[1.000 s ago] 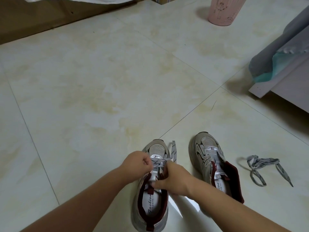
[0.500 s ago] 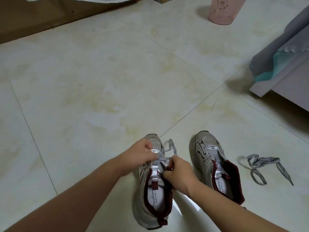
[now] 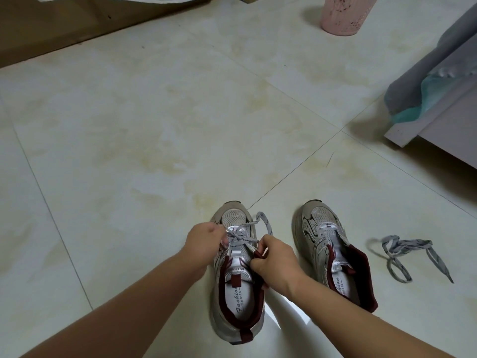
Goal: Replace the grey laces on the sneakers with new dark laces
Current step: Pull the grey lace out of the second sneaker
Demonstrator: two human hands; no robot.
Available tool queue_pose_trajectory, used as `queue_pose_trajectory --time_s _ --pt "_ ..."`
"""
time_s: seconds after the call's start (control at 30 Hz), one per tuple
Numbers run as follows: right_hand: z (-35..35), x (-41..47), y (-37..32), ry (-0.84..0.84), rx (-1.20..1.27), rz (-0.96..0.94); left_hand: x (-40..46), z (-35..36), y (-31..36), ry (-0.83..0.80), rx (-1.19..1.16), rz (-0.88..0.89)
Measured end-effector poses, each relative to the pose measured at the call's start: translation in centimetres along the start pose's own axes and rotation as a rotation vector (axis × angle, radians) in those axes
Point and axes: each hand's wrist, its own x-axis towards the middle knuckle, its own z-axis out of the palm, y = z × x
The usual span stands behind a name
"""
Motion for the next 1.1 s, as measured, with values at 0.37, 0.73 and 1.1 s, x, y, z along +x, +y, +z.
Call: queue_pose_trajectory --time_s 0.37,0.73,1.1 --pt "-0.2 0.3 0.0 -0.02 -0.017 -0.011 0.5 -1.8 0.8 0.161 0.378 0.189" --pt "-0.5 0.2 0.9 -0.049 0.073 -0.006 1.2 -2.8 1.0 0.23 0.041 0.15" --pt "-0.2 0.1 0.6 -0.037 0.072 0.002 0.0 -0.7 -1.8 -0.112 0.032 -0.006"
